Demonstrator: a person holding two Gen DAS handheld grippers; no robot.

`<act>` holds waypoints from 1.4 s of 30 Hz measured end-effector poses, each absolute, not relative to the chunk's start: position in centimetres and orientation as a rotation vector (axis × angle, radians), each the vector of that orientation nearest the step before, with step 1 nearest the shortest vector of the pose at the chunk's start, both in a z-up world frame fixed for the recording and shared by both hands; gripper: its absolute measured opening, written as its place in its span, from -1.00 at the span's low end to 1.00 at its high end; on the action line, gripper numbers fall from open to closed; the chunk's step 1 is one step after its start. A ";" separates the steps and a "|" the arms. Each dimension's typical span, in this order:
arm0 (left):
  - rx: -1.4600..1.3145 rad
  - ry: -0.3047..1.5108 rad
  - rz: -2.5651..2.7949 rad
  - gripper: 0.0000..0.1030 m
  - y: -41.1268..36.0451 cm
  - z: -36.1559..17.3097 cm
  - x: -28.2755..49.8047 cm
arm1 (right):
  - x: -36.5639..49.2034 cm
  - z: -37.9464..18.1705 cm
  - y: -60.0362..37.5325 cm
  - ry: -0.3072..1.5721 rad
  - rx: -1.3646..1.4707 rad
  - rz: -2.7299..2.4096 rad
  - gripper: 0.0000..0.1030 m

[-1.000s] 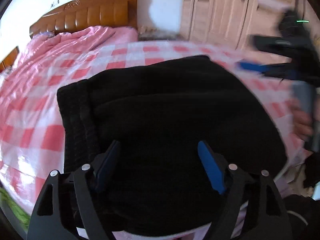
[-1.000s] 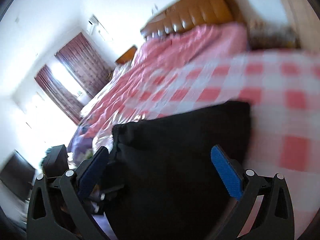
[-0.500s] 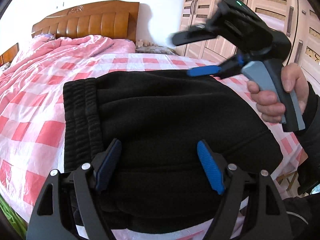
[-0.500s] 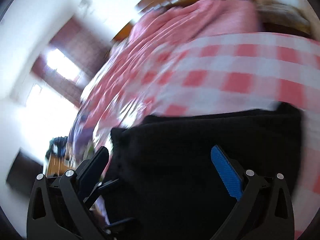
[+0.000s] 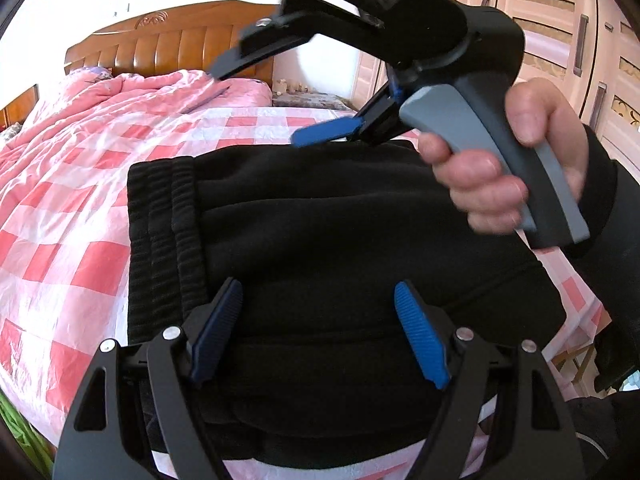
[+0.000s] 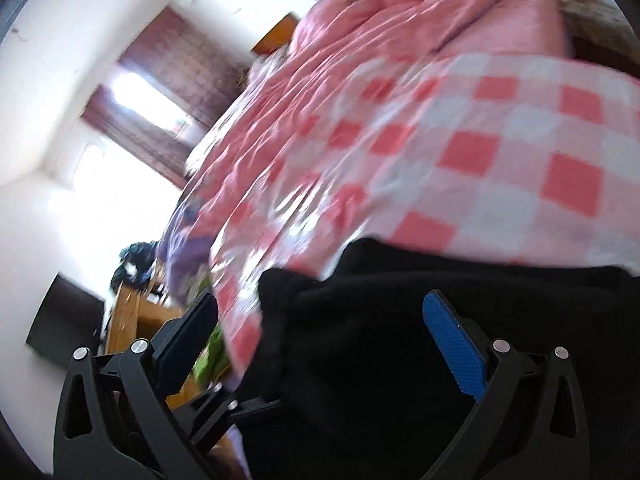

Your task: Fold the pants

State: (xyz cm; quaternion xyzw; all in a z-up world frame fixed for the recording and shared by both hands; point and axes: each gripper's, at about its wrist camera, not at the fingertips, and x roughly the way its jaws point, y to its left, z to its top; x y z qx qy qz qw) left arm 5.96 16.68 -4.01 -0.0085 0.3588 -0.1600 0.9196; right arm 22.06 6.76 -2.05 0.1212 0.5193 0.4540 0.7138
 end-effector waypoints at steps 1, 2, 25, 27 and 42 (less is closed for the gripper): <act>-0.015 0.737 -0.325 0.52 16.6 -4.0 5.9 | 22.3 -2.8 7.7 1.172 0.241 0.990 0.92; -0.013 0.738 -0.323 0.53 16.5 -4.0 5.9 | 22.7 -3.4 8.3 1.163 0.215 0.973 0.92; 0.020 0.792 -0.233 0.60 14.6 -3.5 7.2 | 22.2 -1.7 -6.6 0.974 0.311 0.669 0.92; 0.023 0.792 -0.229 0.61 14.6 -3.6 7.1 | 19.2 -0.8 -6.6 0.925 0.286 0.685 0.92; 0.035 0.783 -0.208 0.62 14.1 -3.7 6.8 | 9.2 -5.5 -8.8 0.866 -0.030 0.498 0.92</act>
